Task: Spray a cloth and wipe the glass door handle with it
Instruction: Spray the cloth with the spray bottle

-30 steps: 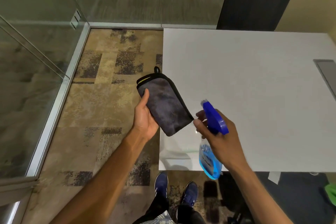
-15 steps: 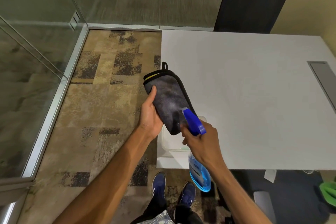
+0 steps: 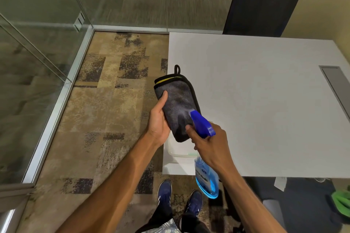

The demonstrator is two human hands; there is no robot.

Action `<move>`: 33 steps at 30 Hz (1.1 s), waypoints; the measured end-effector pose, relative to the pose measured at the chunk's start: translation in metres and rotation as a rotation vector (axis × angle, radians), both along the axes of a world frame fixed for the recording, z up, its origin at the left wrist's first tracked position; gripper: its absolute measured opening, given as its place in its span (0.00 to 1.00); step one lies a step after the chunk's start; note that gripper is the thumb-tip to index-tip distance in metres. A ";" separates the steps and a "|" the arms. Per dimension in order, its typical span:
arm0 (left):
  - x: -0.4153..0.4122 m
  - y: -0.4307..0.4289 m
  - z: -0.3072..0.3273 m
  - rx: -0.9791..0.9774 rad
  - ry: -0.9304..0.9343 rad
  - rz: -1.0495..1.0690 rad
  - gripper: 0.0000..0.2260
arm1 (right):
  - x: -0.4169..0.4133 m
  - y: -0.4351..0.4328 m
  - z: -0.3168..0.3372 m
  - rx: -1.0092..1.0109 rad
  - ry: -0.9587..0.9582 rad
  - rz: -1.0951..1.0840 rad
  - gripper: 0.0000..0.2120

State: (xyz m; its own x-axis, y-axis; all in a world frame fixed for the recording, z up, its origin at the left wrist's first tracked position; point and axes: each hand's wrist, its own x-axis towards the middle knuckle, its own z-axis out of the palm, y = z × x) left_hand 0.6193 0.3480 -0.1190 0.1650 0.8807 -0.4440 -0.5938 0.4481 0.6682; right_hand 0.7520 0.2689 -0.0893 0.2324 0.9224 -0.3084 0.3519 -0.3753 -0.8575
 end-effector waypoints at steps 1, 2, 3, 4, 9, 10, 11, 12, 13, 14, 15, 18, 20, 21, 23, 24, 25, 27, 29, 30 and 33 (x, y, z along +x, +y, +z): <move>0.000 -0.001 -0.001 -0.001 0.009 -0.001 0.19 | -0.001 0.001 0.000 -0.005 0.001 -0.005 0.10; 0.001 -0.002 -0.001 -0.004 0.018 0.000 0.20 | -0.001 0.001 0.000 -0.006 0.000 -0.008 0.10; 0.001 -0.003 -0.002 -0.006 0.023 -0.002 0.20 | -0.001 0.001 -0.001 -0.002 -0.002 -0.013 0.10; 0.001 -0.003 -0.002 -0.007 0.026 -0.004 0.20 | 0.000 0.001 -0.002 0.005 -0.008 -0.018 0.10; -0.001 -0.004 0.001 0.013 0.030 -0.027 0.15 | 0.001 -0.004 -0.002 0.042 -0.003 -0.015 0.11; -0.001 -0.004 0.002 0.017 0.027 -0.022 0.15 | 0.002 -0.005 -0.001 0.040 0.001 -0.018 0.11; -0.002 -0.004 0.003 0.019 0.023 -0.015 0.15 | 0.002 -0.007 -0.001 0.037 0.003 -0.023 0.11; -0.002 -0.004 0.004 0.018 0.016 -0.010 0.15 | 0.002 -0.009 -0.002 0.036 0.003 -0.026 0.11; -0.003 -0.004 0.004 0.019 0.010 -0.006 0.15 | 0.003 -0.011 -0.002 0.037 0.006 -0.025 0.10; -0.003 -0.004 0.004 0.019 0.005 -0.003 0.15 | 0.003 -0.012 -0.004 0.038 0.008 -0.025 0.08; -0.003 -0.004 0.005 0.017 -0.001 0.000 0.15 | 0.003 -0.014 -0.004 0.038 0.013 -0.024 0.05; -0.004 -0.003 0.006 0.009 -0.025 0.001 0.17 | 0.005 -0.018 -0.009 0.049 -0.003 -0.004 0.10; -0.003 -0.003 0.006 0.000 -0.030 0.000 0.18 | 0.006 -0.019 -0.014 0.030 -0.015 0.008 0.12; -0.003 -0.003 0.006 -0.004 -0.031 0.001 0.18 | 0.005 -0.019 -0.015 0.019 -0.012 0.010 0.12; -0.003 -0.004 0.005 -0.006 -0.028 0.001 0.18 | 0.006 -0.020 -0.018 0.021 -0.013 0.012 0.13; -0.003 -0.004 0.004 -0.003 -0.027 -0.002 0.19 | 0.006 -0.020 -0.020 0.025 -0.009 0.014 0.12; -0.004 -0.004 0.004 -0.001 -0.025 -0.003 0.18 | 0.005 -0.021 -0.019 0.025 0.000 0.013 0.12; -0.004 -0.005 0.005 -0.001 -0.021 -0.008 0.18 | 0.006 -0.023 -0.020 0.037 0.010 0.008 0.08; -0.005 -0.005 0.005 -0.002 -0.026 -0.010 0.18 | 0.010 -0.025 -0.018 0.067 0.021 -0.004 0.04; -0.005 -0.005 0.005 -0.003 -0.027 -0.008 0.18 | 0.011 -0.025 -0.016 0.089 0.039 -0.017 0.03; -0.009 -0.004 0.005 -0.005 -0.022 -0.004 0.18 | 0.019 -0.023 -0.005 0.176 0.136 -0.055 0.06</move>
State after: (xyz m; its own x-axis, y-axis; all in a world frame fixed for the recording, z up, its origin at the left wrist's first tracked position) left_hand 0.6103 0.3439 -0.1141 0.1781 0.8778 -0.4446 -0.6063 0.4538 0.6531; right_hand 0.7705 0.2458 -0.0943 0.2517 0.9518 -0.1754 0.2119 -0.2311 -0.9496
